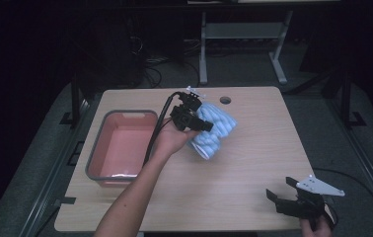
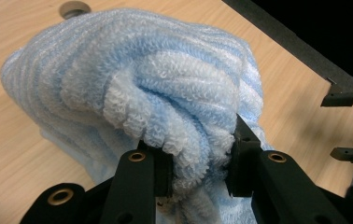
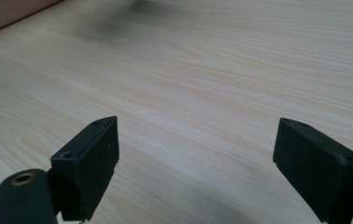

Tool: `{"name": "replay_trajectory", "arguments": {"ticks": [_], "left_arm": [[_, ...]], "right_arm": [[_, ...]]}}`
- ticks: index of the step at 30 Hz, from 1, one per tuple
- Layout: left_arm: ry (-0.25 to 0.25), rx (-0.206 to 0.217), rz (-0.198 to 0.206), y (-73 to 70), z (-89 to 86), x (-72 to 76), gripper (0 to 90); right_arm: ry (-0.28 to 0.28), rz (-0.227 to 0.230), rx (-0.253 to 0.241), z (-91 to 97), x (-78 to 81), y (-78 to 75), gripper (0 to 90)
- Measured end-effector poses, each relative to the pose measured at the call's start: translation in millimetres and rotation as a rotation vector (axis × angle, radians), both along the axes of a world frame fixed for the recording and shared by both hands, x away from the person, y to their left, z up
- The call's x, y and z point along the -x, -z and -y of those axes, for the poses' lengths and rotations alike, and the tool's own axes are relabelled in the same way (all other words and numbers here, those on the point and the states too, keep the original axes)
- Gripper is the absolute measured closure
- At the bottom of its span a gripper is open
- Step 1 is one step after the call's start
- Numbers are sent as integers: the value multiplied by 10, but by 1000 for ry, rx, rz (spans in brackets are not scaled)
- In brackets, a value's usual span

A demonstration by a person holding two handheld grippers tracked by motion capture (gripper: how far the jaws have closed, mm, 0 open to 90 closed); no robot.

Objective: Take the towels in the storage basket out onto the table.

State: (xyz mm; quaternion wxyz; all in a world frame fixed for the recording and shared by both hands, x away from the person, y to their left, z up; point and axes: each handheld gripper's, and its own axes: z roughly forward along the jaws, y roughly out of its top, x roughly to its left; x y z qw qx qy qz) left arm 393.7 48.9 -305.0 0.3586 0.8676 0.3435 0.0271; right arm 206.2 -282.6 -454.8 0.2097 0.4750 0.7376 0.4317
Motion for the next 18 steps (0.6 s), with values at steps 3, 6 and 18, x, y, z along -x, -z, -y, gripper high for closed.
{"name": "replay_trajectory", "arguments": {"ticks": [3, 6, 18], "left_arm": [[13, -13, 1, 40, 73, -13, 687], [15, -8, -10, 90, 138, -25, 687], [9, -12, -57, 372, 294, -95, 683]], "right_arm": [[2, -4, -5, 1, 1, 4, 138], [-1, 0, -3, 9, 4, 3, 137], [-8, -2, -12, -12, -5, 11, 137]]}}
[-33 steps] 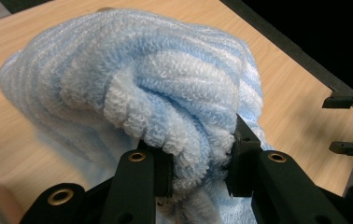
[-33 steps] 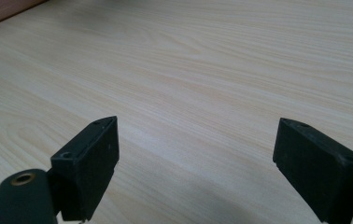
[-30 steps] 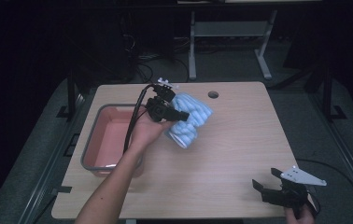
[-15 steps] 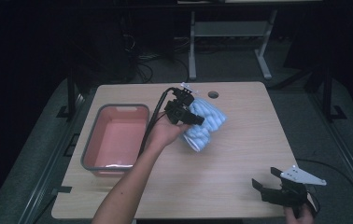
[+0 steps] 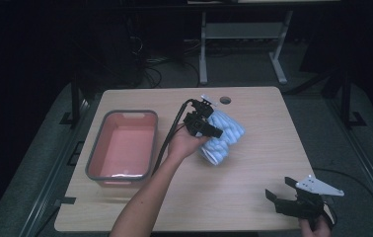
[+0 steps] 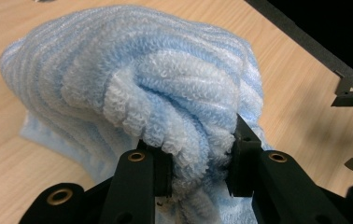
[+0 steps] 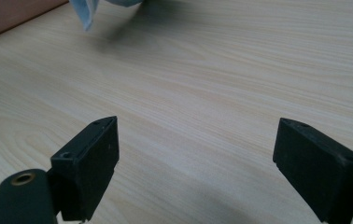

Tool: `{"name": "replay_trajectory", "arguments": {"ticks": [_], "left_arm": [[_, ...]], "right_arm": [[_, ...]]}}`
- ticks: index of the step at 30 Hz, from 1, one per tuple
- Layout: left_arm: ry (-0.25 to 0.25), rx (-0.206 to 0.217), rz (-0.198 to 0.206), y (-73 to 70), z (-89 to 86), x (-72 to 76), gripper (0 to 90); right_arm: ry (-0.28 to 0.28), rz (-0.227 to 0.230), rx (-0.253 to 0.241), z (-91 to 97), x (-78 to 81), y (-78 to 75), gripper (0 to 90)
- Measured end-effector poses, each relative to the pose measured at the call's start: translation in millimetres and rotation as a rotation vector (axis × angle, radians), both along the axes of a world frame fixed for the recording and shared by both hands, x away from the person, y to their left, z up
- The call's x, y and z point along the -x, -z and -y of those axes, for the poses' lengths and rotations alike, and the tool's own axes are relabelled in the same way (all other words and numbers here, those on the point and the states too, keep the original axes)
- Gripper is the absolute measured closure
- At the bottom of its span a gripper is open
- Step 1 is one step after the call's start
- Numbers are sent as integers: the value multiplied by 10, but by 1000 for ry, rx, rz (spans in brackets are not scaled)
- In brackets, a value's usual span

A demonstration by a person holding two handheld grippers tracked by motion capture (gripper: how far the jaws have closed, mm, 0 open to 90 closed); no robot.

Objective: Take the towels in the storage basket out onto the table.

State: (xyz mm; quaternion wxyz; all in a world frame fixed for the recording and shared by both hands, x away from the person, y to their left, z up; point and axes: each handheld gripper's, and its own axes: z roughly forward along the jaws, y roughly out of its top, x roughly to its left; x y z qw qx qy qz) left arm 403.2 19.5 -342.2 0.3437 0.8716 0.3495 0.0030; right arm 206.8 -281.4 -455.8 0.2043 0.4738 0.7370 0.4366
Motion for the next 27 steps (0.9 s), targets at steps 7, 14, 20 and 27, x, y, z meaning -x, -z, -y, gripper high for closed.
{"name": "replay_trajectory", "arguments": {"ticks": [7, 14, 20, 27], "left_arm": [[-5, -3, -34, 198, 72, -62, 680], [-31, 11, -55, 378, 142, -97, 680], [-26, 1, -65, 487, 162, -118, 680], [-41, 30, -77, 579, 203, -110, 680]], "right_arm": [[3, -5, -14, 7, -13, 3, 137], [-5, -12, -4, -7, -32, 17, 137], [7, -22, -5, -26, -42, 19, 137], [-4, -27, 4, -47, -55, 33, 137]]}}
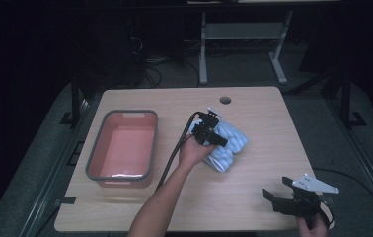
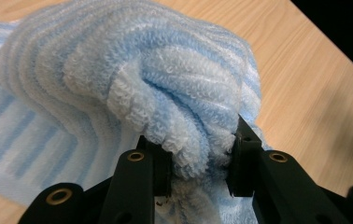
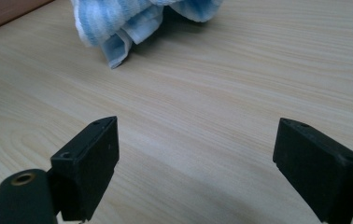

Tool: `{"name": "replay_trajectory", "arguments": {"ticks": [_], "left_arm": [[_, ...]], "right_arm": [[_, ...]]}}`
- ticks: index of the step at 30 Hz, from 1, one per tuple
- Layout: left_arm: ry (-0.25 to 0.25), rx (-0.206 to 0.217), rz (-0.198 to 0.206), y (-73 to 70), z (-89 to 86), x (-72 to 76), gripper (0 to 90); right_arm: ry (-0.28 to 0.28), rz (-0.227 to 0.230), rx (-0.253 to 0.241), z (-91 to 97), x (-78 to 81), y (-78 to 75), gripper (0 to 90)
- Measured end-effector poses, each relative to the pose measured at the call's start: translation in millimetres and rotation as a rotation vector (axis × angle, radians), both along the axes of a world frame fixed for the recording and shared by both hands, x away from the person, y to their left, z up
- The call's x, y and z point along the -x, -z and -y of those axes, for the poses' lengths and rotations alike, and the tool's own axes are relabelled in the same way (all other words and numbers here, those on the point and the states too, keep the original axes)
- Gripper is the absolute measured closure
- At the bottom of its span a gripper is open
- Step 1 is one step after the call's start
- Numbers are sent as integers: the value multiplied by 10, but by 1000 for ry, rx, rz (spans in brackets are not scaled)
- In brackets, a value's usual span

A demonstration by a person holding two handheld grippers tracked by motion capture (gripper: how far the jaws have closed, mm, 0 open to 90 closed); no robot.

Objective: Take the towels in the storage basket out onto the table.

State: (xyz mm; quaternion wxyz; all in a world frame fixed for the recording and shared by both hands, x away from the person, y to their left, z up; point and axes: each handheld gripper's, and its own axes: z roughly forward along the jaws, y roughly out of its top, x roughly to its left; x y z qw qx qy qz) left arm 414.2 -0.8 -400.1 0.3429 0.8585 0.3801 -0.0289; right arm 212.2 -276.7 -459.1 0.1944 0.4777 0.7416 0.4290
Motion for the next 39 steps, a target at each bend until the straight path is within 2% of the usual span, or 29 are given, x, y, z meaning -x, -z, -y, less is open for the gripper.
{"name": "replay_trajectory", "arguments": {"ticks": [3, 5, 8, 12, 14, 18, 22, 23, 27, 28, 35, 39], "left_arm": [[-1, -6, -1, 28, 19, 13, 676], [-21, 5, 19, 54, 23, 34, 670], [-40, 15, 27, 117, 29, 69, 670], [-42, 19, 15, 170, 21, 86, 655], [-68, 38, 11, 187, 19, 96, 648], [-66, 37, 15, 207, 23, 132, 590], [-63, 40, 23, 185, -3, 165, 478], [-47, 34, 28, 169, -29, 167, 451], [-60, 57, 36, 132, -81, 191, 432], [-56, 45, 43, 126, -106, 194, 427], [-67, 72, 44, 134, -208, 243, 413], [-58, 72, 55, 125, -269, 277, 407]], "right_arm": [[1, 8, 5, -5, 4, -11, 138], [1, 10, 3, -5, 15, -16, 137], [3, 9, 4, 1, 15, -14, 138], [8, 9, 8, 6, 20, -13, 137], [6, 7, 4, -1, 27, -14, 138], [5, 9, 9, -14, 39, -17, 137], [-1, 9, 12, -23, 36, -11, 137], [-2, 8, 14, -22, 32, -12, 137], [8, 7, 12, -18, 20, -9, 138], [7, 7, 13, -19, 21, -8, 137], [4, 3, 22, -27, 8, 4, 137], [11, 1, 20, -16, 2, 5, 137]]}}
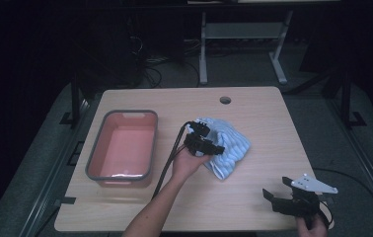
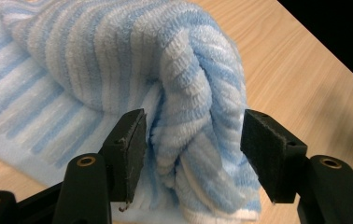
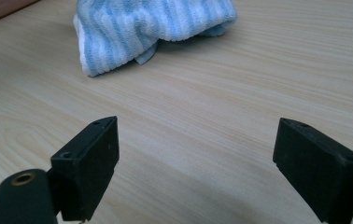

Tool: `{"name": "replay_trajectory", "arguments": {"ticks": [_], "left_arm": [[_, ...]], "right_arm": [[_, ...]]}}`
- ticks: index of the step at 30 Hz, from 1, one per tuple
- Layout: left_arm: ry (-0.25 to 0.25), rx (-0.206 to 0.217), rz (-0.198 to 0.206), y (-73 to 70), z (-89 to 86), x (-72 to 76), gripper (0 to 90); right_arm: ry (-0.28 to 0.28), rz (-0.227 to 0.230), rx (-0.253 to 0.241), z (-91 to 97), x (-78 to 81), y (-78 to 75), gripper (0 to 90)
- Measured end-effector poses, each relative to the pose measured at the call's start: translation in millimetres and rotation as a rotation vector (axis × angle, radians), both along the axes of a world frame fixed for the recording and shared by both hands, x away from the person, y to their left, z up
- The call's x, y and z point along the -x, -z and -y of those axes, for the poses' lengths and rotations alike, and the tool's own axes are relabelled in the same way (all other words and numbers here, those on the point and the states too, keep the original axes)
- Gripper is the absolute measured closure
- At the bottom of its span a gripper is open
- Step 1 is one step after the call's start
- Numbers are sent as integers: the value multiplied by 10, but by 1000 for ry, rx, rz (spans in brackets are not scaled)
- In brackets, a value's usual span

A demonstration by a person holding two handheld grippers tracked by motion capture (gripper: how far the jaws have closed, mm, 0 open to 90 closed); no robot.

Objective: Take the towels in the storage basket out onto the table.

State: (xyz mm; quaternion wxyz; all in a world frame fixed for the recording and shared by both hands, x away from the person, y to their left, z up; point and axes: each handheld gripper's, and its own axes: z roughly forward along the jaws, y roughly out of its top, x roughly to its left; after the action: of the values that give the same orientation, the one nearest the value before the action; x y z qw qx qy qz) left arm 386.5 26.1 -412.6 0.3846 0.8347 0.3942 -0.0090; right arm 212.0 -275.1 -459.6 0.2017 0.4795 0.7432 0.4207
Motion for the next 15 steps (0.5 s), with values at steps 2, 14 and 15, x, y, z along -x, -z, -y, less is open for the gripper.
{"name": "replay_trajectory", "arguments": {"ticks": [2, 14, 15], "left_arm": [[1, 7, -1, -3, -37, 19, 399], [18, 35, 21, -45, -197, 182, 358], [21, 29, 24, -45, -209, 195, 352]], "right_arm": [[2, -1, 2, 2, -5, 3, 137], [4, -2, 7, 15, -18, 7, 137], [6, -2, 6, 17, -17, 8, 138]]}}
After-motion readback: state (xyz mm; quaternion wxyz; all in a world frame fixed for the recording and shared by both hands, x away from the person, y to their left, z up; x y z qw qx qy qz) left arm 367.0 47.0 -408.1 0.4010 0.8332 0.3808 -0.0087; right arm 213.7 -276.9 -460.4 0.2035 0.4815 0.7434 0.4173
